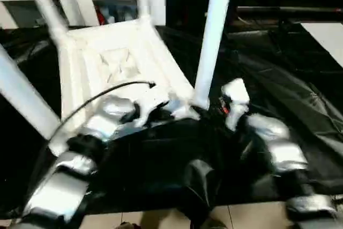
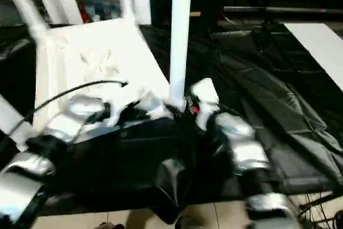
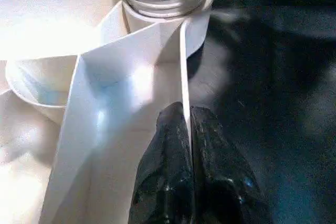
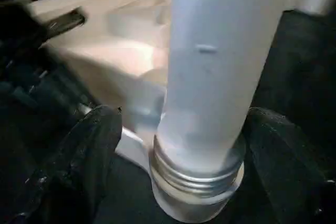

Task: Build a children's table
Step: Rotate leg to tighten

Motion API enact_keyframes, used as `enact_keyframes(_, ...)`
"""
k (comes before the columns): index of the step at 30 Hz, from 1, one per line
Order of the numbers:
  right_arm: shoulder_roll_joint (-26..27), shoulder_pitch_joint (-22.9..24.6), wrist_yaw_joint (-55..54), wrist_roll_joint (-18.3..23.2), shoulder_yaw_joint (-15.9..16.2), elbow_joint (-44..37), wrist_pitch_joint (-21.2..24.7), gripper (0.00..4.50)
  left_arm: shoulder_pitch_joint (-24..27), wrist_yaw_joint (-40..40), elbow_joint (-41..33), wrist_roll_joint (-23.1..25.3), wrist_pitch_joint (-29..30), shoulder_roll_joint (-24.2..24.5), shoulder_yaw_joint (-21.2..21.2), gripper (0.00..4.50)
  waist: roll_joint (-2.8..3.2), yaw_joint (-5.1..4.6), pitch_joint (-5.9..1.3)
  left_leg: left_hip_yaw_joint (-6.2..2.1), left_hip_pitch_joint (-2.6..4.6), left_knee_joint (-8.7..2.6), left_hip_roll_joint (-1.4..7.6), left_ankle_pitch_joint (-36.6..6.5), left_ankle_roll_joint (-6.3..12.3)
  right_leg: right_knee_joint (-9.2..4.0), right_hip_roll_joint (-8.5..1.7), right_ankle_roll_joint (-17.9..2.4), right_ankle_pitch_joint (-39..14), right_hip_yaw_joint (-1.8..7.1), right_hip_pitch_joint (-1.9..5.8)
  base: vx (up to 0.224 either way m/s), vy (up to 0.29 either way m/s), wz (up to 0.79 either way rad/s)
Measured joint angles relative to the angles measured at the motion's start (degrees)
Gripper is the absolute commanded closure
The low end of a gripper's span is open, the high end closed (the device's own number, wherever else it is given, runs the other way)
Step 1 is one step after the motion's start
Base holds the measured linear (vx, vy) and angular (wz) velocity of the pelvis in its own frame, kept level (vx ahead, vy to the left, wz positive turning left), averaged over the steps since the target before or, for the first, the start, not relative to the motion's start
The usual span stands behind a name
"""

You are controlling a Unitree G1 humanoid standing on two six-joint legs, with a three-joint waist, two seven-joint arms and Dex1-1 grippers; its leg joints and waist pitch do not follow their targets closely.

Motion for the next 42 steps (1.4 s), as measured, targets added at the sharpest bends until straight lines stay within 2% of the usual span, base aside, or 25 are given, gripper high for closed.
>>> enact_keyframes(2, -1.7, 0.38, 3.14, -0.47, 1.72, -0.87, -0.39, 0.59, 1.24, -4.21, -1.56, -1.03, -1.35, 1.69, -0.44, 4.5, -0.03, 0.32, 0.02, 0.0, -0.06, -0.01, 0.0, 0.0, 0.0, -0.02, 0.0, 0.0, 0.0, -0.02, -0.05, 0.0, 0.0, 0.0)
enact_keyframes(4, -3.33, 0.41, 5.42, -1.23, 3.02, -1.61, -0.6, 0.59, 1.97, -8.0, -2.81, -1.95, -1.81, 2.95, -1.16, 4.5, -0.09, 1.05, 0.05, 0.0, -0.12, 0.0, 0.0, 0.0, 0.01, -0.05, -0.02, 0.0, 0.0, -0.02, -0.04, 0.0, 0.0, 0.0)
enact_keyframes(7, -4.08, 0.41, 8.2, -1.56, 4.67, -2.1, -0.65, 0.59, 2.08, -9.62, -3.42, -1.97, -2.02, 3.05, -1.83, 4.5, -0.24, 1.89, 0.14, 0.06, -0.13, 0.05, 0.0, 0.0, 0.01, -0.06, -0.05, 0.0, 0.0, 0.02, 0.0, 0.0, 0.0, 0.0)
enact_keyframes(10, -4.68, 0.66, 10.3, -1.64, 6.08, -3.19, -0.74, 0.59, 2.11, -10.0, -3.61, -1.96, -1.93, 3.1, -1.83, 4.5, -0.37, 1.86, 0.21, 0.08, -0.16, 0.1, -0.01, 0.0, 0.01, -0.06, -0.05, 0.0, 0.0, 0.08, 0.0, 0.0, 0.0, 0.0)
enact_keyframes(19, -5.94, 0.68, 12.55, -1.46, 6.07, -3.61, -1.25, 0.59, 3.03, -10.69, -7.27, -1.96, -0.54, 4.38, -1.82, 4.5, -1.35, 1.73, 0.8, 0.07, -0.15, -0.03, 0.0, 0.0, 0.0, -0.04, -0.04, 0.09, -0.06, 0.08, -0.09, 0.0, 0.0, 0.0)
enact_keyframes(23, -6.42, 0.69, 13.34, -1.13, 6.08, -4.19, -1.0, 0.59, 3.6, -11.33, -9.86, -2.05, 0.59, 5.23, -1.75, 4.5, -1.87, 1.69, 1.36, 0.1, -0.26, -0.12, -0.02, 0.0, -0.01, -0.03, -0.04, 0.16, -0.1, 0.12, -0.29, 0.0, 0.0, 0.0)
enact_keyframes(26, -6.91, 1.23, 13.79, -1.0, 6.09, -5.71, 0.0, 0.59, 4.67, -11.48, -13.58, -2.23, 1.96, 6.25, -1.59, 4.5, -2.25, 1.65, 2.06, 0.15, -0.37, -0.27, -0.02, 0.01, -0.02, -0.04, -0.03, 0.27, -0.17, 0.18, -0.54, 0.0, 0.0, 0.0)
enact_keyframes(29, -6.96, 1.27, 14.29, -0.63, 6.09, -6.19, 0.77, 0.59, 5.58, -11.71, -16.79, -2.61, 3.24, 6.76, -1.15, 4.5, -2.19, 1.52, 2.66, 0.25, -0.72, -0.39, -0.05, 0.03, -0.02, -0.03, -0.03, 0.24, -0.15, 0.27, -1.02, 0.0, 0.0, 0.0)
enact_keyframes(32, -6.94, 1.26, 14.44, -0.26, 6.01, -6.47, 0.95, 0.76, 6.03, -12.01, -19.08, -2.94, 4.26, 7.26, -1.03, 4.5, -2.24, 1.56, 3.35, 0.26, -0.77, -0.57, -0.05, 0.03, -0.02, -0.04, -0.03, 0.29, -0.18, 0.26, -1.13, 0.0, 0.0, 0.0)
enact_keyframes(34, -6.88, 1.25, 14.36, 0.18, 5.97, -6.56, 0.94, 0.76, 6.03, -12.37, -19.41, -3.05, 4.73, 7.31, -0.91, 4.5, -2.19, 1.56, 3.47, 0.3, -0.75, -0.71, -0.05, 0.03, -0.02, -0.11, -0.04, 0.35, -0.22, 0.26, -1.14, 0.0, 0.0, 0.0)
enact_keyframes(42, -6.23, 1.52, 13.34, 0.76, 5.13, -7.61, 1.43, 1.6, 6.05, -12.6, -20.67, -3.23, 5.39, 7.62, -0.55, 4.5, -2.02, 1.53, 4.3, 0.36, -0.72, -0.92, -0.05, 0.04, -0.05, -0.12, -0.04, 0.75, -0.47, 0.3, -1.15, 0.0, 0.0, 0.0)
